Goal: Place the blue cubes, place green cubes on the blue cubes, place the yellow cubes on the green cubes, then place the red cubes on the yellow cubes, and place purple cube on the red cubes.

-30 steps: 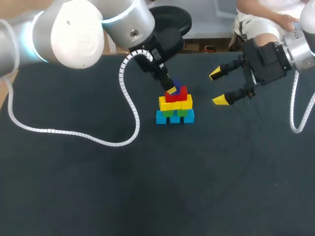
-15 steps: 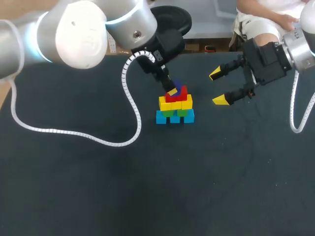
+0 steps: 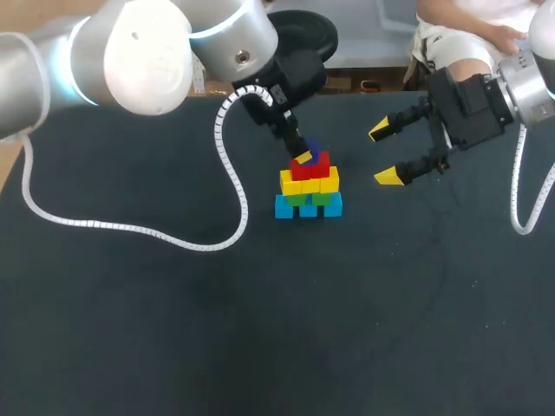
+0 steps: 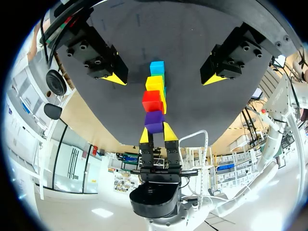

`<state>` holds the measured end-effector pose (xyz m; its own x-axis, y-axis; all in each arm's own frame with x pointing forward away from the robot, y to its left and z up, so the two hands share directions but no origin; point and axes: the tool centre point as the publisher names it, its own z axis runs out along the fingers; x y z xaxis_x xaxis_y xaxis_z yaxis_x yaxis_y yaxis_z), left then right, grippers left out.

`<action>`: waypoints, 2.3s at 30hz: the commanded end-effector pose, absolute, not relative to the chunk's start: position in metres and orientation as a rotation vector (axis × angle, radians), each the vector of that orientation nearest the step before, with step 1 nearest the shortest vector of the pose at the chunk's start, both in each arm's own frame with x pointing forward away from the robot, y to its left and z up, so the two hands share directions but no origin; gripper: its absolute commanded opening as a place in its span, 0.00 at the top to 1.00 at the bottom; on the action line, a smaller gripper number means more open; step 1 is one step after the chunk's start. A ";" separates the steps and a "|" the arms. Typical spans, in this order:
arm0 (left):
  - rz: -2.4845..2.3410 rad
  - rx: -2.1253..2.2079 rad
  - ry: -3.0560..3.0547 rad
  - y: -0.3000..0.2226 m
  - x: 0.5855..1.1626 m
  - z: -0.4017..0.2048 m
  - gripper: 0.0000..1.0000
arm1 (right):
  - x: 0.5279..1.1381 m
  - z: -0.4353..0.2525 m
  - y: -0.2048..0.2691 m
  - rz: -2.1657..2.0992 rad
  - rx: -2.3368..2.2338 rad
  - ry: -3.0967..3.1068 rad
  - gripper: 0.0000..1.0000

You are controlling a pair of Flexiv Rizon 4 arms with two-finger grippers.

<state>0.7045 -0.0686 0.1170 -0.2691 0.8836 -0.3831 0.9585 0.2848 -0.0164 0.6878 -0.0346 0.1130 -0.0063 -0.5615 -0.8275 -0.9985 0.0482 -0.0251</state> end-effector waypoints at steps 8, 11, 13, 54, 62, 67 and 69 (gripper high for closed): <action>-0.373 1.703 2.263 -0.072 0.710 0.116 1.00 | 0.687 0.113 -0.035 0.816 -1.591 1.647 0.00; -0.375 1.697 2.271 -0.070 0.709 0.115 1.00 | 0.687 0.113 -0.035 0.816 -1.591 1.647 0.00; -0.375 1.696 2.273 -0.069 0.708 0.115 1.00 | 0.687 0.113 -0.035 0.816 -1.591 1.647 0.00; -0.381 1.720 2.262 -0.073 0.715 0.114 1.00 | 0.687 0.113 -0.035 0.816 -1.591 1.647 0.00; -0.390 1.721 2.260 -0.073 0.713 0.112 1.00 | 0.687 0.113 -0.035 0.816 -1.591 1.647 0.00; -0.389 1.716 2.269 -0.072 0.713 0.111 1.00 | 0.687 0.113 -0.035 0.816 -1.591 1.647 0.00; -0.388 1.716 2.270 -0.072 0.713 0.111 1.00 | 0.687 0.113 -0.035 0.816 -1.591 1.647 0.00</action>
